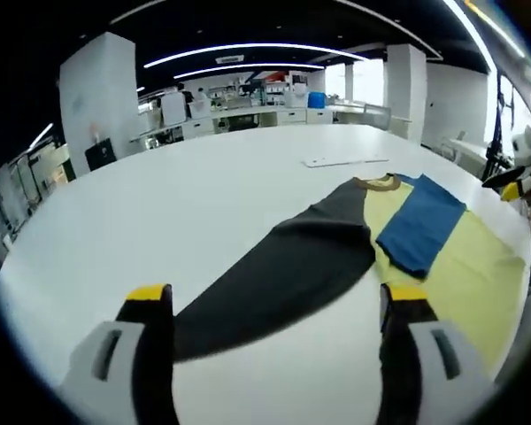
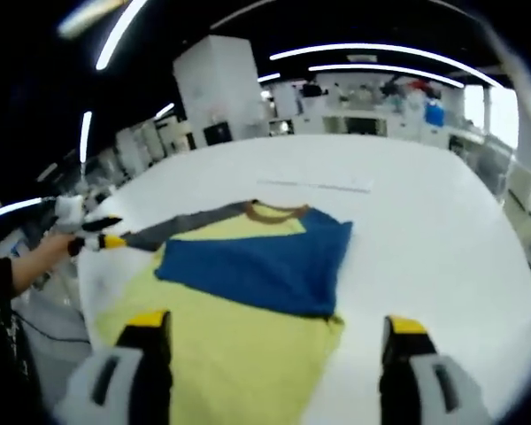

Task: Fold the garment on the visible template until the final outline fits inside the template.

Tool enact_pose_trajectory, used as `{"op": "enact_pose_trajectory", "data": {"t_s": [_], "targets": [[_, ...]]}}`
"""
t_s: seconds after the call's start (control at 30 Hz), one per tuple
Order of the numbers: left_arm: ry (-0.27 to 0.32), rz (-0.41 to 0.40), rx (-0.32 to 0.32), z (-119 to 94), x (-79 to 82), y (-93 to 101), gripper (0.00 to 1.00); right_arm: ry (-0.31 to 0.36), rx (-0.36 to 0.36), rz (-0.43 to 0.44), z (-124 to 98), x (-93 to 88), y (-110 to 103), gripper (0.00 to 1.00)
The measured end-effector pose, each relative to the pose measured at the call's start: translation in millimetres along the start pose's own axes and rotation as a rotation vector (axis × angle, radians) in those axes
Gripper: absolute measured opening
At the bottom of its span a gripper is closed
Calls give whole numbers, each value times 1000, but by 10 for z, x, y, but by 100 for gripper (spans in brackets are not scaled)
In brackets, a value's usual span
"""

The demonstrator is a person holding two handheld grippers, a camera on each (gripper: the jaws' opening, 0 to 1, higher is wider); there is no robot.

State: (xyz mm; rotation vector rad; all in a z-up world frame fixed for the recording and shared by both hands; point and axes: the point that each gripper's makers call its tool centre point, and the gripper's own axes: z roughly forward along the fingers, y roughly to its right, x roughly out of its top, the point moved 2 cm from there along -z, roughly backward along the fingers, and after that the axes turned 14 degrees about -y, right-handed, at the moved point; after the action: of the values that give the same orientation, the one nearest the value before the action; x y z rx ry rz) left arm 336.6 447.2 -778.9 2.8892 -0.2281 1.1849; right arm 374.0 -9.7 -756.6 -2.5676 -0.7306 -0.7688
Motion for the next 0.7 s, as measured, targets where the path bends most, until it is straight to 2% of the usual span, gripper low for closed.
{"op": "enact_pose_trajectory", "data": {"t_s": [0.1, 0.17, 0.3, 0.47, 0.57, 0.7], "targets": [[-4, -32, 5, -12, -34, -102, 95, 7, -4, 1, -73, -24, -42, 99], [-7, -49, 12, -7, -46, -229, 93, 3, -9, -1, -93, -47, -51, 99], [-5, -68, 39, -27, -54, -358, 87, -5, -19, -9, -136, -105, -95, 99], [-32, -107, 79, 4, -141, -626, 77, -6, -29, -16, -204, -156, -126, 99], [-54, -124, 79, 28, -211, -659, 71, 5, -31, -2, -247, -167, -132, 99], [-83, -115, 92, 111, -303, -802, 62, 7, -44, 10, -295, -207, -131, 99]]}}
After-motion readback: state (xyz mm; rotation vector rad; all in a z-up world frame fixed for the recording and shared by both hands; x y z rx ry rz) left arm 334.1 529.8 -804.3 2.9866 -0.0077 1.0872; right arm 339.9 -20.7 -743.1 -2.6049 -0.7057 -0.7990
